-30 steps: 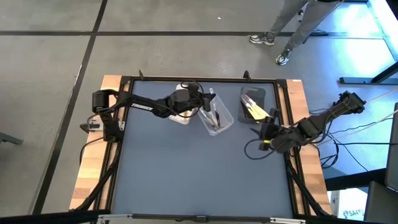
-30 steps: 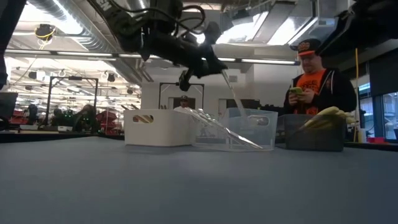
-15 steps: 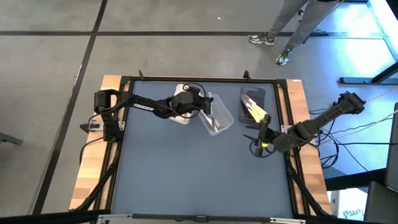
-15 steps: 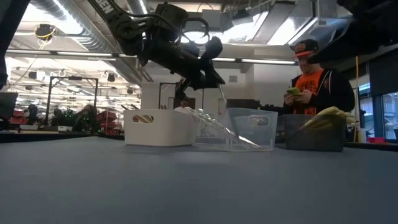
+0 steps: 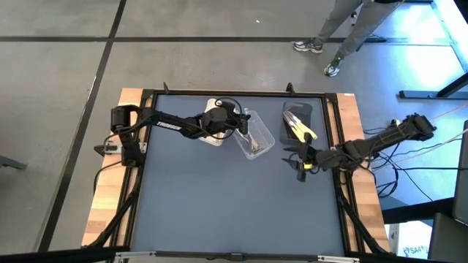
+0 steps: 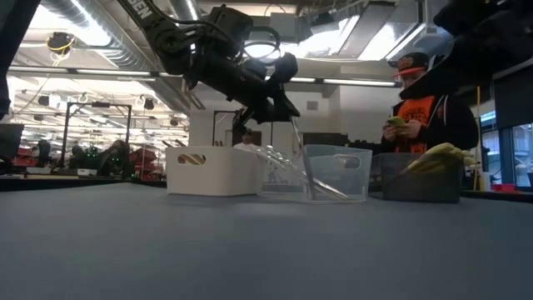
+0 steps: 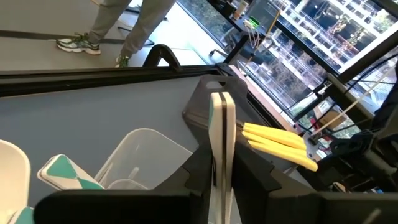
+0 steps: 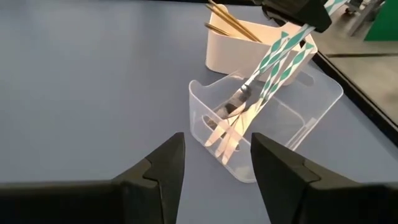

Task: Sort silverware by color (type)
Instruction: Put the green knife into the transparent bin, then return to home position

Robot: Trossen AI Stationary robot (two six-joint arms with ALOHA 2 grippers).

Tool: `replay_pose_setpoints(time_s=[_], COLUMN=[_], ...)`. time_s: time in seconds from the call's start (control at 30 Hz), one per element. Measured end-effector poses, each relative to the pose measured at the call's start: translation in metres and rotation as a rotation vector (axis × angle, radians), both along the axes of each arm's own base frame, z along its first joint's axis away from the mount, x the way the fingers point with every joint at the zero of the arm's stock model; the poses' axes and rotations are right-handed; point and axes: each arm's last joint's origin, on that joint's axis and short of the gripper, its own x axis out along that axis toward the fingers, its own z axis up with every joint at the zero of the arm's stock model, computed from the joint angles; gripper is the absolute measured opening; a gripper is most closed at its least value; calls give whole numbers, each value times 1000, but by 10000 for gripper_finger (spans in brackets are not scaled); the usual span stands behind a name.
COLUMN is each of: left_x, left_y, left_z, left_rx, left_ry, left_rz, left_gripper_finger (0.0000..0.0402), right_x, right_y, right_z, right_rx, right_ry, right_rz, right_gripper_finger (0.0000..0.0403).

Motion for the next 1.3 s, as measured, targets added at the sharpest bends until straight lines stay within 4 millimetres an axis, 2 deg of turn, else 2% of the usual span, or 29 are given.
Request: replay_pose_setpoints(time_s=[0.37, 0.6, 0.8, 0.97, 1.13, 1.2, 1.3], left_x=[-1, -1, -7, -12, -17, -18, -22], left_y=[2, 4, 16, 28, 41, 44, 45], left_z=[0, 0, -7, -6, -7, -6, 8], left_rx=[44, 58, -11, -65, -100, -82, -27], left_ry=[33, 43, 99, 77, 75, 69, 52], left_rz=[-18, -34, -144, -247, -238, -248, -261], left_gripper_finger=[109, 111, 111, 112, 112, 112, 112], right_x=[3, 7, 8, 9, 9, 9, 9], right_y=[-7, -6, -5, -5, -5, -5, -5], right_z=[0, 15, 26, 28, 28, 28, 28], right_rx=[22, 24, 23, 19, 3, 3, 3], right_ry=[4, -74, -102, -104, -100, -100, -101], right_rz=[9, 23, 27, 29, 36, 36, 36], right_gripper_finger=[172, 172, 172, 172, 172, 172, 172])
